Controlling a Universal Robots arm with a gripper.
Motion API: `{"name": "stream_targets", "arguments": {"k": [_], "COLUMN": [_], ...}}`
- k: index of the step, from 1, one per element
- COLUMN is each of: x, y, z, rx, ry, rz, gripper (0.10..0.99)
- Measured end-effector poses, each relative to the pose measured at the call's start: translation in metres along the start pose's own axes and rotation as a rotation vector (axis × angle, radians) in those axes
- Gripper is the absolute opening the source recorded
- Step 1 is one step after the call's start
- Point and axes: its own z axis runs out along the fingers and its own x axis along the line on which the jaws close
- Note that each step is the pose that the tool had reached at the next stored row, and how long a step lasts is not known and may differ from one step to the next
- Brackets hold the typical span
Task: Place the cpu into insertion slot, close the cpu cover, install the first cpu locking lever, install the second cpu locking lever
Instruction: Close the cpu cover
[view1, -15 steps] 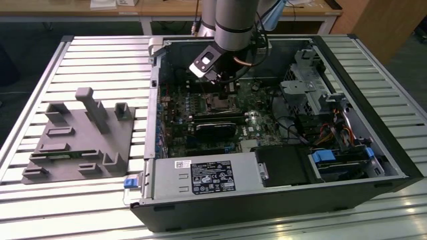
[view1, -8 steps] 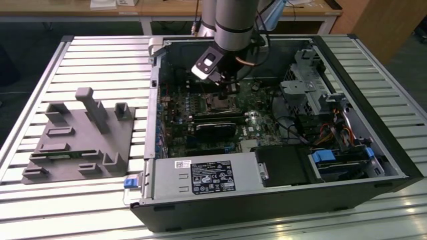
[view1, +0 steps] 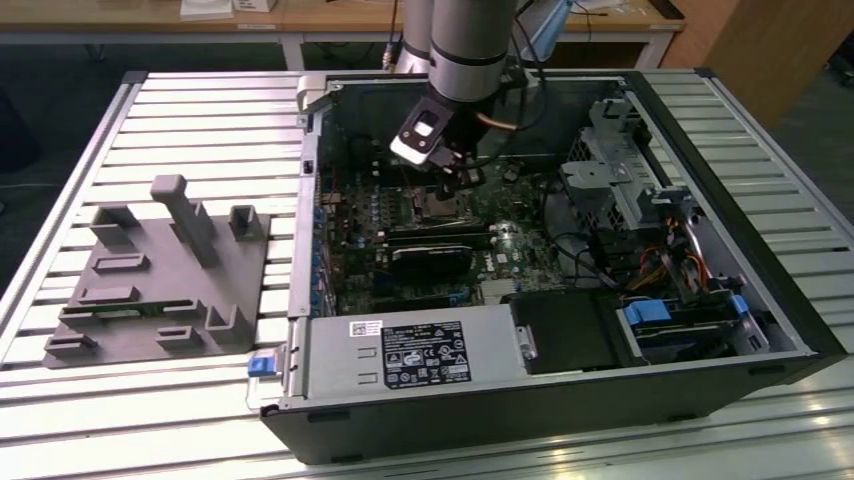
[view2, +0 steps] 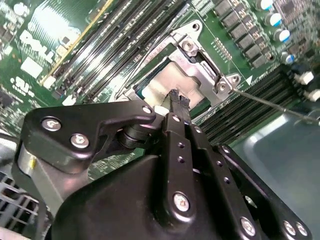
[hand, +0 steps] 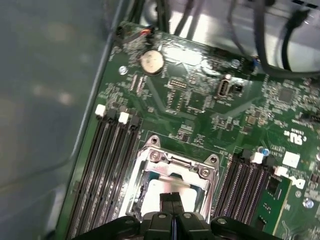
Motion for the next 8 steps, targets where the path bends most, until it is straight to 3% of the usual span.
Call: {"name": "stream_targets", "arguments": {"k": [8], "x": [0.0000], "y": [0.0000], "z": [0.0001], "rx": [0.006], "ry": [-0.0009], "rz": [-0.144], "gripper": [0.106]}}
